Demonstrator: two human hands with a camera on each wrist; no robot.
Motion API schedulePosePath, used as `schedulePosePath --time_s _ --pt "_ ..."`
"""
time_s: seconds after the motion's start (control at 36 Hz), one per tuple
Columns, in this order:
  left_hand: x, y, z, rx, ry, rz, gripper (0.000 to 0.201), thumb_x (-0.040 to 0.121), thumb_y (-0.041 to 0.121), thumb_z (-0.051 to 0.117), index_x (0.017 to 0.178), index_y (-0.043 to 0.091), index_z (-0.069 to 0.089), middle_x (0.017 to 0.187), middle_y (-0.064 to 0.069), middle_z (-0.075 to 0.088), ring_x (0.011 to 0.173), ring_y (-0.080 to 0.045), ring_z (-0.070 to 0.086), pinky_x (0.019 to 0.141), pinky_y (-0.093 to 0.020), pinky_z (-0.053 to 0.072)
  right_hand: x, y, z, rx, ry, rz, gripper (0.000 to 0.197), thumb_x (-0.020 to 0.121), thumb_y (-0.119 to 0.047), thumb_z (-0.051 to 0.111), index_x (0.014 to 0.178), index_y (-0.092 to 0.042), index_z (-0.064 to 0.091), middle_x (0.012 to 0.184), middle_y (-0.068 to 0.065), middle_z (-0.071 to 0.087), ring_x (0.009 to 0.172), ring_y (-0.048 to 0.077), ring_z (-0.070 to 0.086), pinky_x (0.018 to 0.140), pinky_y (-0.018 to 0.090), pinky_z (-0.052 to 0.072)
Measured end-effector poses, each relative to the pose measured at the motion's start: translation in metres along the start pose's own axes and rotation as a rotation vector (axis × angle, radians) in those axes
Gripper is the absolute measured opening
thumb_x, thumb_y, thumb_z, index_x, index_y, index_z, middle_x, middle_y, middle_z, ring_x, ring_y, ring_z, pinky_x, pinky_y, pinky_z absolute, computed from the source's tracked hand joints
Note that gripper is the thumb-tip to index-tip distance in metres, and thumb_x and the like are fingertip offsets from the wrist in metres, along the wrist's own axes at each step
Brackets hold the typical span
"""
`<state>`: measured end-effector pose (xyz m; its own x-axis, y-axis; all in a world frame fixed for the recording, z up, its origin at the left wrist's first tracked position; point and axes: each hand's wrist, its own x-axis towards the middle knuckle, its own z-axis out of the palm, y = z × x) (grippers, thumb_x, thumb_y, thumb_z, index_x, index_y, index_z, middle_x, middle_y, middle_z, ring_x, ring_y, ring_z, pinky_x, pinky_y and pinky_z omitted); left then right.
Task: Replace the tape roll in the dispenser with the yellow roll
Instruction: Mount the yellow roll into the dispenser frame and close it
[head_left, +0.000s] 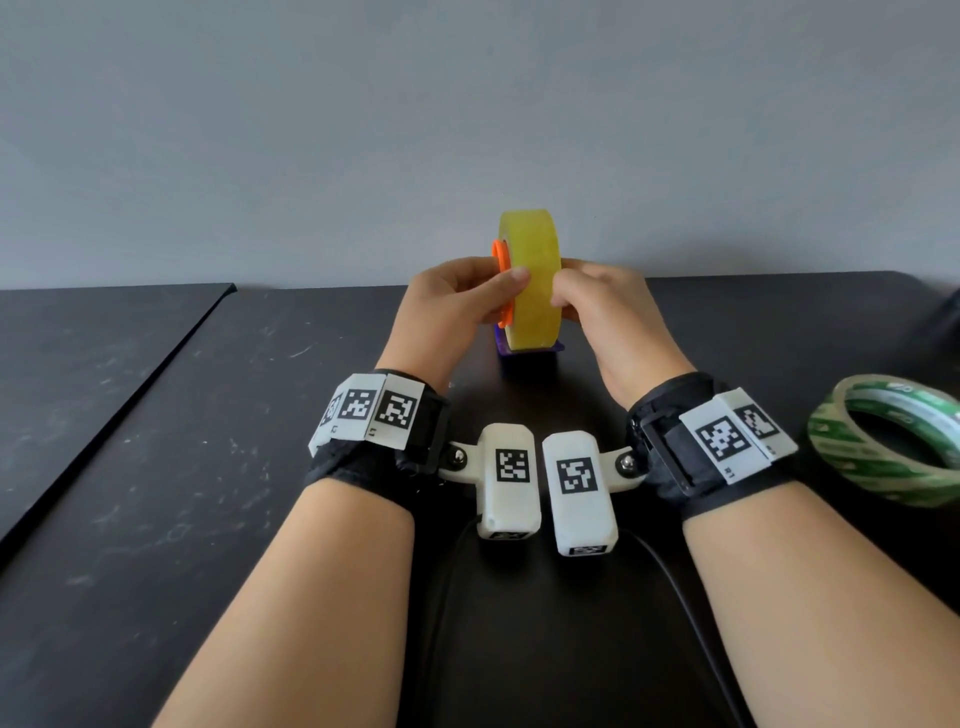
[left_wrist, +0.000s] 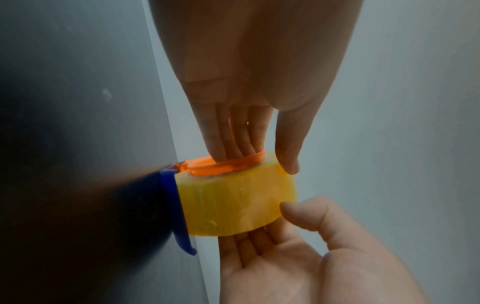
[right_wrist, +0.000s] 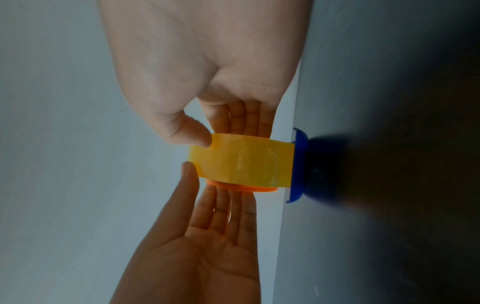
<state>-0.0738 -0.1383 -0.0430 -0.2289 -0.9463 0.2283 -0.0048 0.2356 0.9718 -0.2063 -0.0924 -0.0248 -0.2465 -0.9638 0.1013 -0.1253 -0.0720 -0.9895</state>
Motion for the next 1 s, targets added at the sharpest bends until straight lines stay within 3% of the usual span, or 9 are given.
schedulePosePath --time_s 0.11,0.17,0.31,0.42,0.5,0.58,0.72,0.78,1.0 --pt "-0.0008 0.0007 0.0002 -0.004 0.001 -0.006 0.029 0.089 0.023 0.067 0.109 0.002 0.072 0.101 -0.014 0.076 0.087 -0.019 0.071 0.088 -0.032 0.057 0.004 0.0054 -0.0013 -0.006 0.016 0.0 0.024 0.083 -0.012 0.054 0.083 0.012 0.057 0.088 0.037 0.054 0.075 0.018 0.051 0.063 0.026 0.042" --pt "-0.001 0.001 0.0005 -0.009 0.007 -0.009 0.028 0.089 0.024 0.067 0.107 0.003 0.072 0.099 -0.013 0.076 0.086 -0.018 0.071 0.088 -0.032 0.057 0.0061 0.0077 -0.002 0.021 0.015 0.009 0.035 0.085 -0.018 0.057 0.1 0.013 0.063 0.108 0.03 0.066 0.079 0.017 0.06 0.068 0.025 0.047" --pt "-0.0015 0.0029 -0.0009 -0.043 0.002 -0.041 0.022 0.086 0.019 0.069 0.103 0.005 0.072 0.099 -0.014 0.075 0.088 -0.022 0.07 0.092 -0.039 0.056 0.0065 0.0074 -0.0017 0.021 0.007 0.012 0.037 0.087 -0.021 0.058 0.103 0.012 0.064 0.11 0.026 0.068 0.081 0.015 0.062 0.072 0.025 0.048" --pt "-0.0017 0.0041 -0.0043 -0.021 -0.054 -0.07 0.036 0.072 0.006 0.07 0.108 0.005 0.069 0.102 -0.015 0.073 0.092 -0.023 0.07 0.093 -0.035 0.055 0.0064 0.0074 -0.0019 0.016 0.008 0.011 0.045 0.082 -0.027 0.059 0.102 0.013 0.061 0.115 0.031 0.061 0.082 0.017 0.055 0.093 0.047 0.049" --pt "-0.0028 0.0043 -0.0046 0.004 -0.044 -0.062 0.033 0.076 -0.003 0.069 0.108 0.005 0.069 0.103 -0.018 0.073 0.09 -0.022 0.07 0.094 -0.036 0.054 0.0063 0.006 -0.0017 0.021 -0.003 -0.004 0.047 0.079 -0.029 0.06 0.102 0.011 0.063 0.115 0.03 0.062 0.084 0.019 0.057 0.089 0.042 0.049" --pt "-0.0031 0.0035 -0.0042 0.008 -0.031 -0.057 0.033 0.074 0.001 0.071 0.106 0.006 0.071 0.097 -0.012 0.075 0.087 -0.019 0.071 0.09 -0.033 0.055 0.0075 0.0061 -0.002 0.011 -0.004 -0.005 0.059 0.064 -0.039 0.06 0.098 0.01 0.063 0.111 0.031 0.063 0.09 0.038 0.062 0.102 0.057 0.044" --pt "-0.003 0.0049 -0.003 -0.016 0.008 -0.056 0.025 0.078 0.007 0.07 0.103 0.005 0.073 0.098 -0.011 0.076 0.091 -0.024 0.072 0.092 -0.038 0.056 0.0061 0.0044 -0.003 -0.033 -0.051 -0.012 0.05 0.062 -0.031 0.056 0.085 0.014 0.053 0.082 0.02 0.055 0.079 0.023 0.051 0.078 0.045 0.044" --pt "-0.003 0.0058 -0.003 -0.025 0.03 -0.06 0.021 0.082 0.008 0.069 0.102 0.005 0.074 0.097 -0.012 0.076 0.089 -0.024 0.072 0.092 -0.038 0.056 0.0047 0.0036 -0.0026 -0.037 -0.07 -0.022 0.047 0.067 -0.024 0.052 0.089 0.018 0.052 0.084 0.026 0.056 0.079 0.023 0.053 0.077 0.045 0.047" --pt "-0.0046 0.008 -0.0014 -0.043 0.062 -0.053 0.019 0.085 0.013 0.07 0.1 0.003 0.074 0.092 -0.015 0.075 0.082 -0.022 0.07 0.086 -0.035 0.059 0.0061 0.0057 -0.0011 -0.017 -0.071 -0.009 0.042 0.068 -0.022 0.052 0.087 0.016 0.053 0.082 0.013 0.053 0.078 0.021 0.052 0.076 0.035 0.042"
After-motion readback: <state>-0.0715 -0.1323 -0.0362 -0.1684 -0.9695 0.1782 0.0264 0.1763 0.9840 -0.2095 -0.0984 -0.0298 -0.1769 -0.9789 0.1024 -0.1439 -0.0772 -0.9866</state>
